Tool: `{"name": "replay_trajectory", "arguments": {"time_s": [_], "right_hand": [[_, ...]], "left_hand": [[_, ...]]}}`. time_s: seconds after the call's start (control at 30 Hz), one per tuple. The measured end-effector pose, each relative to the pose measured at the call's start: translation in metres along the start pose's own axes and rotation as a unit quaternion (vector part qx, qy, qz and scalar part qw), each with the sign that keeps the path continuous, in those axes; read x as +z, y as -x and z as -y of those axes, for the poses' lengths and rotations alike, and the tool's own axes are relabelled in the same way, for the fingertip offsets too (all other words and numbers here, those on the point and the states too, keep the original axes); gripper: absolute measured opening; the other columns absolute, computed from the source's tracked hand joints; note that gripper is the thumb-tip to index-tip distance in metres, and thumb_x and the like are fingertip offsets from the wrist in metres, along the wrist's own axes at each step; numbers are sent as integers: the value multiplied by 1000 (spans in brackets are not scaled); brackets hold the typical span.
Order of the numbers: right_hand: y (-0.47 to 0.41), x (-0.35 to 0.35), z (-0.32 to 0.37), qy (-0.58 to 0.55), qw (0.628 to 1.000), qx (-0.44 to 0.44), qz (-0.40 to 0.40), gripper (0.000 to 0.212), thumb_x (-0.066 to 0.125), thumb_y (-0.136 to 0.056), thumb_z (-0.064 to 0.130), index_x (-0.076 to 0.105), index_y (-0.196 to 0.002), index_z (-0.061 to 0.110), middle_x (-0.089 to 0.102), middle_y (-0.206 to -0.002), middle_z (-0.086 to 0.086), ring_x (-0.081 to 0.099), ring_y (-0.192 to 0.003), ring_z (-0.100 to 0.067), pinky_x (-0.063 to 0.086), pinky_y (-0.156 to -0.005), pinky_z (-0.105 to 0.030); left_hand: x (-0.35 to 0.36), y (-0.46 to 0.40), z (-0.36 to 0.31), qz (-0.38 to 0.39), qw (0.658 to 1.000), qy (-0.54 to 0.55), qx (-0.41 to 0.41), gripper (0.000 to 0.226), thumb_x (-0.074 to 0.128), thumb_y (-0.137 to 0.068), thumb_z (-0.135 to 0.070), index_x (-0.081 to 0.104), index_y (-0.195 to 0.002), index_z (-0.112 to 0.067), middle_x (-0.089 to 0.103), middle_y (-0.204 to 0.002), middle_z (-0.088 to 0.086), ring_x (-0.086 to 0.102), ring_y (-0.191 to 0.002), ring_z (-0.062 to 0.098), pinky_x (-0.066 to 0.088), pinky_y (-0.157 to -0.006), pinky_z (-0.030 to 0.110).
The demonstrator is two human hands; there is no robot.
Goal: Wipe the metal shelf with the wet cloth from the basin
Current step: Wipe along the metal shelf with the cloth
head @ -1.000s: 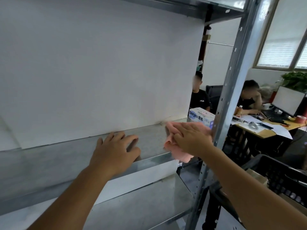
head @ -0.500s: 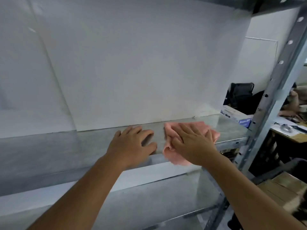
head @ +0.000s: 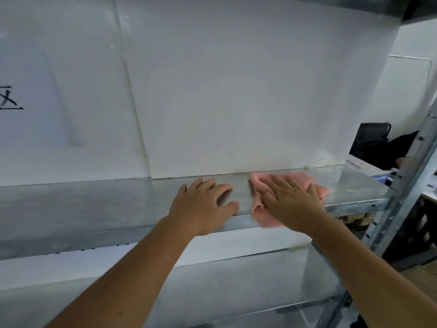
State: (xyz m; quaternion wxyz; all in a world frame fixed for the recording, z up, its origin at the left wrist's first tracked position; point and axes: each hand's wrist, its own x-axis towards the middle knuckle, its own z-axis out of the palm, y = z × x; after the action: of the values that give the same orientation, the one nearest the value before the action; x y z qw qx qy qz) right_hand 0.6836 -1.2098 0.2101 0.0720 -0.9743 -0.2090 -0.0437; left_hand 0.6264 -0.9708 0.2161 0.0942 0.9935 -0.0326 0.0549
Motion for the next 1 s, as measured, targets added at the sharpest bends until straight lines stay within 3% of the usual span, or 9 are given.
{"name": "replay_trajectory", "arguments": {"time_s": [0.07,0.17,0.3,0.47,0.57,0.67,0.77,0.9,1.0], "right_hand": [[20,13,4,25,999,-39,-12,66,-6,-95,56,18,-154,39,9,-180,9,14,-164,-33,24,-119,-79],[6,4,18,-49,998,-10,-40,70,-3,-92,65,18,-159,57,22,-175,17,18,-163,-20,18,-126,-66],[-26,3,9,-26,1000,-2,15,83,-6,-79,68,13,-159,58,15,-176,18,12,-164,-23,16,-122,-71],[-12,4,52,-36,998,39,24,66,10,-100,61,9,-164,50,10,-179,12,8,-166,-28,11,-123,-72],[-20,14,99,-43,999,-22,14,77,2,-87,61,14,-162,52,16,-178,12,11,-165,-26,12,-122,-71],[-30,13,76,-30,999,-13,25,88,-7,-75,65,10,-161,56,14,-177,18,11,-164,-20,13,-122,-74],[-27,16,90,-4,999,41,14,82,-3,-82,65,11,-162,53,16,-176,15,13,-164,-24,16,-119,-76],[-25,29,173,26,997,-67,19,76,-4,-87,61,11,-161,53,18,-176,14,17,-162,-25,21,-119,-74],[-20,14,164,25,999,-22,27,59,9,-103,60,-3,-160,59,14,-176,18,17,-161,-21,25,-119,-73]], "left_hand": [[0,5,4,0,1000,-5,-12,68,27,-87,-79,32,-149,-53,24,-170,-8,15,-156,22,14,-123,54],[-3,7,9,-5,1000,-5,-24,72,22,-84,-82,30,-149,-54,24,-170,-8,15,-156,23,15,-123,55],[-5,12,12,3,999,7,-41,75,21,-81,-83,30,-150,-54,21,-171,-7,13,-157,21,13,-123,55],[-10,23,36,-5,999,12,-52,77,20,-78,-85,33,-147,-55,27,-168,-9,19,-154,20,18,-121,55],[-16,33,58,-10,998,2,-59,73,19,-79,-84,35,-145,-55,36,-160,-11,26,-150,21,24,-118,55],[-26,48,87,-6,998,5,-70,65,27,-85,-77,37,-144,-53,37,-159,-12,23,-152,20,21,-119,52],[-34,62,118,-10,998,6,-60,65,26,-84,-78,38,-144,-53,38,-157,-13,26,-150,18,23,-118,49],[-41,71,154,0,999,4,-49,72,23,-82,-81,33,-148,-55,33,-164,-12,24,-151,18,22,-119,52],[-49,83,183,4,999,3,-33,69,23,-84,-79,33,-148,-55,30,-165,-12,22,-152,17,20,-120,53]]}}
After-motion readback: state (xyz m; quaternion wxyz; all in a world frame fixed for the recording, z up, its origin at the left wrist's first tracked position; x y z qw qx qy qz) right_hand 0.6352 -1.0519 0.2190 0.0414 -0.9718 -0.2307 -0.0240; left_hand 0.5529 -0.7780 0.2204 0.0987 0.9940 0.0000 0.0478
